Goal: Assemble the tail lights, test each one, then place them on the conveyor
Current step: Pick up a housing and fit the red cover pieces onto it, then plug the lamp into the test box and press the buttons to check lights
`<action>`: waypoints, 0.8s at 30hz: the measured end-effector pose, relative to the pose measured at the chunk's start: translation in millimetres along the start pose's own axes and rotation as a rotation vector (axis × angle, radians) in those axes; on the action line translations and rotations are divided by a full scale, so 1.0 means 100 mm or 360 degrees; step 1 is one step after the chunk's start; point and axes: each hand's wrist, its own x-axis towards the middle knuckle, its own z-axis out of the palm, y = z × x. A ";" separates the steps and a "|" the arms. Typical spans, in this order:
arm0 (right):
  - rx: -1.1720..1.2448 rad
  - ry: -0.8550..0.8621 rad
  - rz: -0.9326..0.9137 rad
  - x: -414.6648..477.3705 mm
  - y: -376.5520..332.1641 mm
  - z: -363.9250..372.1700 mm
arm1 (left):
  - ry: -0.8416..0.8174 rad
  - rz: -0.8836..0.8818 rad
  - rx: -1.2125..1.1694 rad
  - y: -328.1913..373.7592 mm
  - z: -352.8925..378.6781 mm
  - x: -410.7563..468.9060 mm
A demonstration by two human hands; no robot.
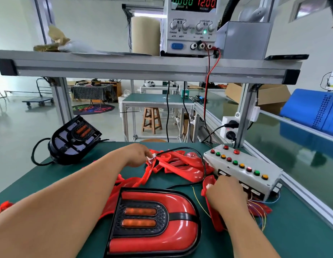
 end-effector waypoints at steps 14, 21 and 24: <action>0.0108 0.0394 -0.0171 -0.03 0.03 -0.02 | 0.0156 0.0125 -0.0015 -0.17 0.06 0.22; 0.0192 0.0441 -0.0339 -0.13 -0.07 0.03 | 0.0415 -0.0044 -0.0191 -0.25 0.24 0.20; 0.0149 0.0397 -0.0358 -0.10 -0.06 0.06 | 0.0232 -0.0018 -0.0203 -0.18 0.28 0.27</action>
